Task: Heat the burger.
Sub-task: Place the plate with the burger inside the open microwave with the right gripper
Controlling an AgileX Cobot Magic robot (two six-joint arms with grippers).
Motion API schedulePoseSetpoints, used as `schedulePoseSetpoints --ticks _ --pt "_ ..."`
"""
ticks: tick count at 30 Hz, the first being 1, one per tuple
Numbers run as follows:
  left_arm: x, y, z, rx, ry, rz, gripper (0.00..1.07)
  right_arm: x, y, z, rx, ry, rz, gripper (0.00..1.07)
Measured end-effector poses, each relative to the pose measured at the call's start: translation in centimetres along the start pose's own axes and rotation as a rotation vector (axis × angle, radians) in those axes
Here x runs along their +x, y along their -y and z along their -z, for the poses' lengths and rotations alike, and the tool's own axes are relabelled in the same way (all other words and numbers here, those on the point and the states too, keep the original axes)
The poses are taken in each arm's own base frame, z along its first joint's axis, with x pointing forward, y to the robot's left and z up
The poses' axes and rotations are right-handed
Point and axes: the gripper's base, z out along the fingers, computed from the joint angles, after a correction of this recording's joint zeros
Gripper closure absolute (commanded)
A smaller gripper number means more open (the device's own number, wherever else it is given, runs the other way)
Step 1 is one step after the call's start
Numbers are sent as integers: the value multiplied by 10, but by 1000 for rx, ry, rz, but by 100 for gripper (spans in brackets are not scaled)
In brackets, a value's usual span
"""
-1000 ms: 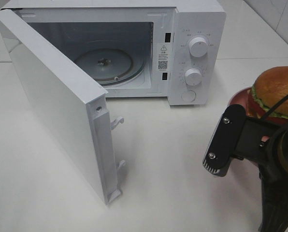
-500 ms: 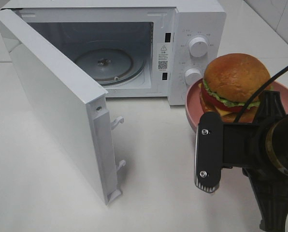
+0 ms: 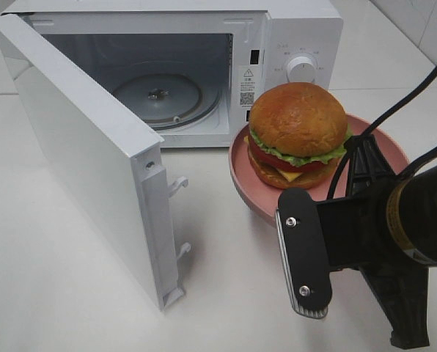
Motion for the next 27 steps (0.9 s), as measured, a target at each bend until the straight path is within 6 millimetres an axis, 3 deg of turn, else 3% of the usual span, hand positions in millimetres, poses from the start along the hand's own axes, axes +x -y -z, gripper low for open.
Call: schedulePoseSetpoints --ticks 17,27 --pt "0 0 0 0 0 0 6 13 21 -15 -22 150 191 107" --pt "0 0 0 0 0 0 6 36 26 -26 -108 206 351 107"
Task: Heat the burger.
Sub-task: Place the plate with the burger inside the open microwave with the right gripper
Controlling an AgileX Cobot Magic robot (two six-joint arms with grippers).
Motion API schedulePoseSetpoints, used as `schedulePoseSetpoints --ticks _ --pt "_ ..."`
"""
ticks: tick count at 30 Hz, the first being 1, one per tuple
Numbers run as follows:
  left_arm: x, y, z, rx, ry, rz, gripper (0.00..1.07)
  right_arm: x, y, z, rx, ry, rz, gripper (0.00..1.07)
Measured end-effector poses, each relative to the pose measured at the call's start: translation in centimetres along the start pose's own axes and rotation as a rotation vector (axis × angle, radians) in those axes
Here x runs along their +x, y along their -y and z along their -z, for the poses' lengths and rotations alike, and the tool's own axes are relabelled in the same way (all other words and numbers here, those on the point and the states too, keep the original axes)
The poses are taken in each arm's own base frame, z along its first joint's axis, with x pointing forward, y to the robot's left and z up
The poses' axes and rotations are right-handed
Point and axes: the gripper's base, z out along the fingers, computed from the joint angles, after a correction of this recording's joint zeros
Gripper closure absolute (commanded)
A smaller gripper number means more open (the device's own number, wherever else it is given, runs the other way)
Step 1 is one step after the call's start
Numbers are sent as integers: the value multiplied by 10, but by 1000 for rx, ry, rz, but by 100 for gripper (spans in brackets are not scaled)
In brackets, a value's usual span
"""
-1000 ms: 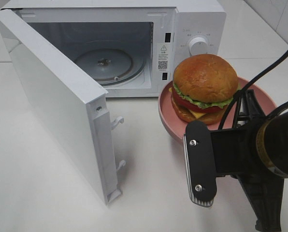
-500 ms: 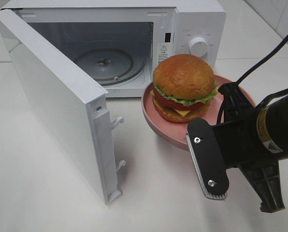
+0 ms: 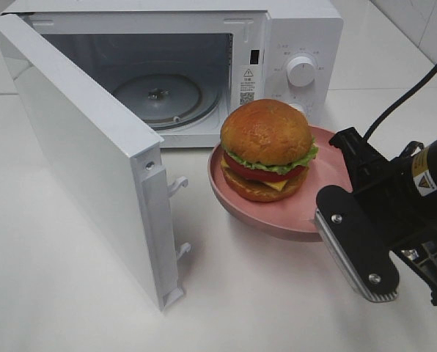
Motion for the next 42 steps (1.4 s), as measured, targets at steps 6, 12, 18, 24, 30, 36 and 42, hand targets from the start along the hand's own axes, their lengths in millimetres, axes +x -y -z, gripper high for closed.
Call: schedulePoseSetpoints --ticks 6,12,18,24,30,36,42 --pt "0 0 0 0 0 0 6 12 3 -1 21 69 68 107" --pt "0 0 0 0 0 0 6 14 7 -1 64 100 88 107" --pt "0 0 0 0 0 0 6 14 7 -1 64 98 94 107" --pt "0 0 0 0 0 0 6 14 7 -1 70 97 95 107" --pt "0 0 0 0 0 0 6 6 23 -1 88 95 157 107" --pt "0 0 0 0 0 0 6 5 35 -8 85 89 168 107" --pt "0 0 0 0 0 0 6 4 51 -18 77 88 170 107"
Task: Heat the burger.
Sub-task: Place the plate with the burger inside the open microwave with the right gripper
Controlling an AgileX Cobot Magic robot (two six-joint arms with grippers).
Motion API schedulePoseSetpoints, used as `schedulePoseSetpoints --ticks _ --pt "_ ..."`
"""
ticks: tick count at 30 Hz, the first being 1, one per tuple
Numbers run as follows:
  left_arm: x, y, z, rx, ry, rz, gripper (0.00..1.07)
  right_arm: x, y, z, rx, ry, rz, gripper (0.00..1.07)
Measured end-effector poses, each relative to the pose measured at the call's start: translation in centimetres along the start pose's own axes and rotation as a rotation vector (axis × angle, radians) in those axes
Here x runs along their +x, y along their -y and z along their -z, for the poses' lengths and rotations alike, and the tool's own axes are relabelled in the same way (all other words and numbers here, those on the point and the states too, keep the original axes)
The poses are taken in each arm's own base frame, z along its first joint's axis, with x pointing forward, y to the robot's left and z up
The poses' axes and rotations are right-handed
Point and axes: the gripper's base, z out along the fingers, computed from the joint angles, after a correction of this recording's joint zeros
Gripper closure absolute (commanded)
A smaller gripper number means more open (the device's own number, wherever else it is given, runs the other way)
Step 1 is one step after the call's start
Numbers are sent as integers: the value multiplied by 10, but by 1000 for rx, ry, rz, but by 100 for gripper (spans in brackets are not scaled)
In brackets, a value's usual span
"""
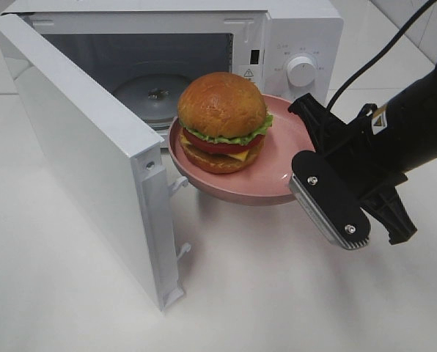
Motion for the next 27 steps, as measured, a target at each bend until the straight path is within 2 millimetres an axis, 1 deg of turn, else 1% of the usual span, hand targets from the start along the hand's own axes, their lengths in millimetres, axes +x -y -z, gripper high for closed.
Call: schedulePoseSetpoints --ticks 7,11,12,13,19,27 --pt "0 0 0 0 0 0 6 -2 9 -8 -8 7 11 107" --pt "0 0 0 0 0 0 6 -9 21 -13 3 14 44 107" --pt "0 0 0 0 0 0 6 -9 21 -13 3 14 44 107" --pt "0 0 0 0 0 0 6 -8 25 -16 6 14 46 107" --pt "0 0 0 0 0 0 6 -8 37 -22 16 13 52 107" --pt "0 0 0 0 0 0 6 -8 46 -29 17 15 55 107"
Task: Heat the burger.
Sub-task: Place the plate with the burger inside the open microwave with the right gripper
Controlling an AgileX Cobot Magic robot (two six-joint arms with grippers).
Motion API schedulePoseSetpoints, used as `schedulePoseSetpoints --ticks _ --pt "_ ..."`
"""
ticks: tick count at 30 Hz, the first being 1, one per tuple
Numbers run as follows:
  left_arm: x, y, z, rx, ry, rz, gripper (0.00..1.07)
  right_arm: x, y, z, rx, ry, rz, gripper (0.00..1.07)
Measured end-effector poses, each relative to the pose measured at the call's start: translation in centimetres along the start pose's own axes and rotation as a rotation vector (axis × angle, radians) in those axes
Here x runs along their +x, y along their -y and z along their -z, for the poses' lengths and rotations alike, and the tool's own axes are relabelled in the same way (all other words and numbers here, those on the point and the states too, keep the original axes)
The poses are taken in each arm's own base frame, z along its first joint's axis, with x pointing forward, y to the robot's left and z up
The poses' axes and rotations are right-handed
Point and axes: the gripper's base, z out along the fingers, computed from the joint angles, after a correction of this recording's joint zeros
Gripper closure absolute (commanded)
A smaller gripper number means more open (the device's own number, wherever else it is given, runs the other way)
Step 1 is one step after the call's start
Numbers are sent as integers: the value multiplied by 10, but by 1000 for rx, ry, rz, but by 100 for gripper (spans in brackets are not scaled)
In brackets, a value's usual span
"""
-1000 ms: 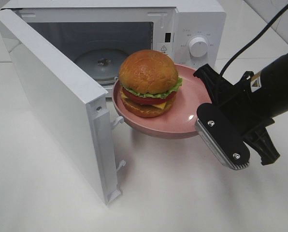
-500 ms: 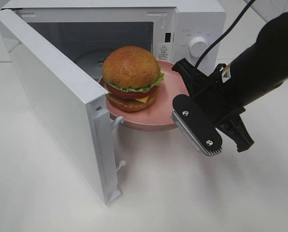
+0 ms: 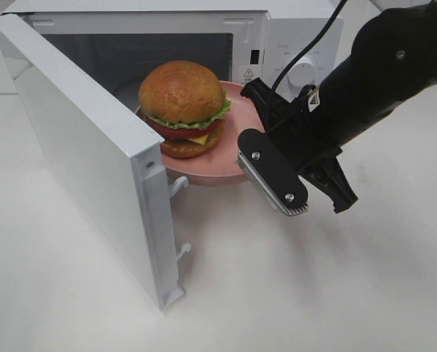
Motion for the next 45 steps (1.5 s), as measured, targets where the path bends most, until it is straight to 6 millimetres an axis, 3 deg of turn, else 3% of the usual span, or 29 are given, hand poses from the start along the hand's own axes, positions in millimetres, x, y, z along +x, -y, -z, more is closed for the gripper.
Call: schedulePoseSetpoints --ticks 29,45 --pt "0 0 0 0 0 0 6 2 51 -44 9 11 1 107" --pt "0 0 0 0 0 0 6 8 88 -74 72 6 -110 107"
